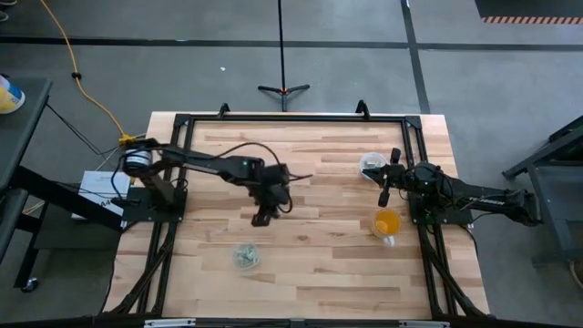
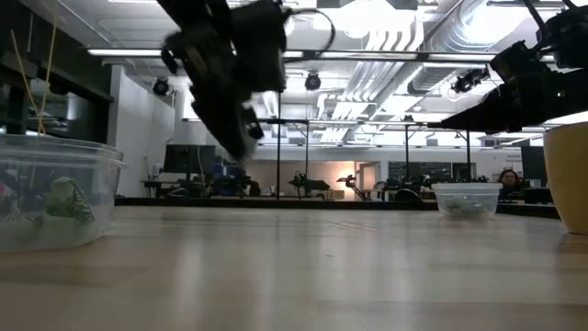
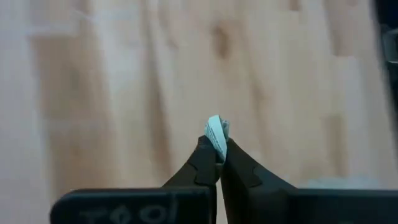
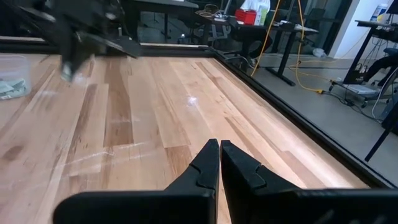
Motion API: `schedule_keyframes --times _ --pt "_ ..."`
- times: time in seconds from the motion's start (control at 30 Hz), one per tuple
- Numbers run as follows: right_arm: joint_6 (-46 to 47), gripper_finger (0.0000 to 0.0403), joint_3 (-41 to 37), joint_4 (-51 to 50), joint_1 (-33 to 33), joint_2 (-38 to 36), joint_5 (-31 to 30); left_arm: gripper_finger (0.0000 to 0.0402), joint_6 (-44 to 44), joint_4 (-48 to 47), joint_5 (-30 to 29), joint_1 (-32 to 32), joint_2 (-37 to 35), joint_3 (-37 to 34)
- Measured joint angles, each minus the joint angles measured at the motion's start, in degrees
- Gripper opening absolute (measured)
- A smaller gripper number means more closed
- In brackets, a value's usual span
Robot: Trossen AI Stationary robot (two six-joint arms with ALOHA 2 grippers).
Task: Pick and place Stevia / Truvia into bins
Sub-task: Put the stevia packet into the square container
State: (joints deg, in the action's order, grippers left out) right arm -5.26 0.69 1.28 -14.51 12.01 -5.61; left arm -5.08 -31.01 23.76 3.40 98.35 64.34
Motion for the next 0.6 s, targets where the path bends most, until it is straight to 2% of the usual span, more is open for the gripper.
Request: schedule_keyframes --times 0.13,0.27,0.43,0.6 --pt "0.3 0.0007 0.0 0.0 0.0 0.0 0.0 0.0048 5.9 -5.5 -0.3 -4.7 -5.1 0.0" --pt "0.3 0.0007 0.0 0.1 0.0 0.0 -0.3 0.0066 12.8 -7.8 -6.3 -12.4 -7.7 0.0" --pt "-0.2 0.0007 0.0 0.3 0.0 -0.1 -0.5 0.0047 18.9 -9.7 -15.3 -21.8 -7.9 0.0" --pt "-0.2 0.0007 0.0 0.6 0.0 -0.1 -1.3 0.0040 27.1 -11.4 -19.0 -27.6 -7.4 0.0"
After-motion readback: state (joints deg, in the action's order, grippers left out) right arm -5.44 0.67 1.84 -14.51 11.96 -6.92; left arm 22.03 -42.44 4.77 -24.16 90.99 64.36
